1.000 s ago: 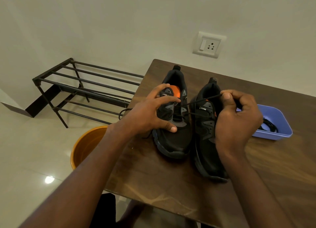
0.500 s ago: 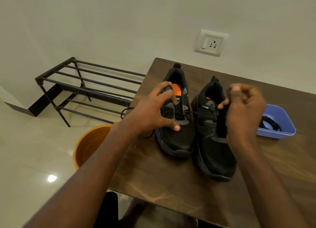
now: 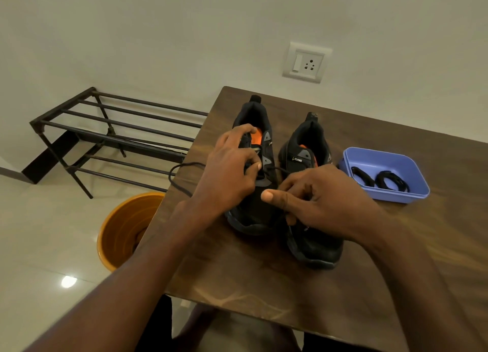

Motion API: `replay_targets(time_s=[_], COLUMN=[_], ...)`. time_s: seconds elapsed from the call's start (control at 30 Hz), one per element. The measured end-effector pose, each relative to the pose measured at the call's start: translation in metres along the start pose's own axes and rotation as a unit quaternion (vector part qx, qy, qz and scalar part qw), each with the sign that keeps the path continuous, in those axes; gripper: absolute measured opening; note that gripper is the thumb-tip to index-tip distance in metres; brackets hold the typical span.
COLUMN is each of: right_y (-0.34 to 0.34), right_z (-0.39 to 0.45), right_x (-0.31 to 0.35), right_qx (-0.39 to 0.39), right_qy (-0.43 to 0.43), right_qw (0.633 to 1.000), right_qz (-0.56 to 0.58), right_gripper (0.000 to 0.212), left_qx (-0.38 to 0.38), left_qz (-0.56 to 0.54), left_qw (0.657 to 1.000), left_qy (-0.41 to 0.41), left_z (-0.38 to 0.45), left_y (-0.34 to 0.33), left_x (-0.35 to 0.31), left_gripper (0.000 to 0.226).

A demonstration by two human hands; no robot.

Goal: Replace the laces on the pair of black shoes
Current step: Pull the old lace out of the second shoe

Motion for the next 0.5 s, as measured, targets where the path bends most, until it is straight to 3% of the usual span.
replay_targets(time_s=[0.07, 0.17, 0.23, 0.37, 0.5], right_y=[0.005, 0.02, 0.022, -0.006, -0.014], right_z=[0.001, 0.0, 0.003, 0.023, 0.03], right_x=[0.006, 0.011, 0.013, 0.001, -0.015], right_qx=[-0.046, -0.201, -0.258, -0.161, -0.115], right_qy=[0.033, 0.097, 0.118, 0.043, 0.0], right_qw=[0.998, 0.974, 0.958, 0.974, 0.983], right_qz=[-0.028, -0.029, -0.039, -0.155, -0.143], right_gripper=[0.063, 0.036, 0.033, 0.083, 0.091], left_qx=[0.007, 0.005, -0.007, -0.026, -0.032], left_qz=[0.001, 0.009, 0.021, 0.008, -0.001], left_qw=[1.0, 1.0, 0.999, 0.998, 0.999], left_qy=[0.001, -0.013, -0.029, -0.05, -0.043], left_z=[-0.001, -0.002, -0.002, -0.003, -0.004], left_y=[-0.001, 0.001, 0.003, 0.005, 0.01], left_x=[-0.001, -0.003, -0.005, -0.008, -0.006], left_gripper=[0.005, 0.008, 0.011, 0.011, 0.005])
Point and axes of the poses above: each hand's wrist, its own z-axis towards the middle knuckle, its own y-axis out of the back of the hand, x = y × z, the point moved 8 cm from there along z, towards the middle knuckle, and after that the axes turned 12 degrees about z, right-handed, at the moved point
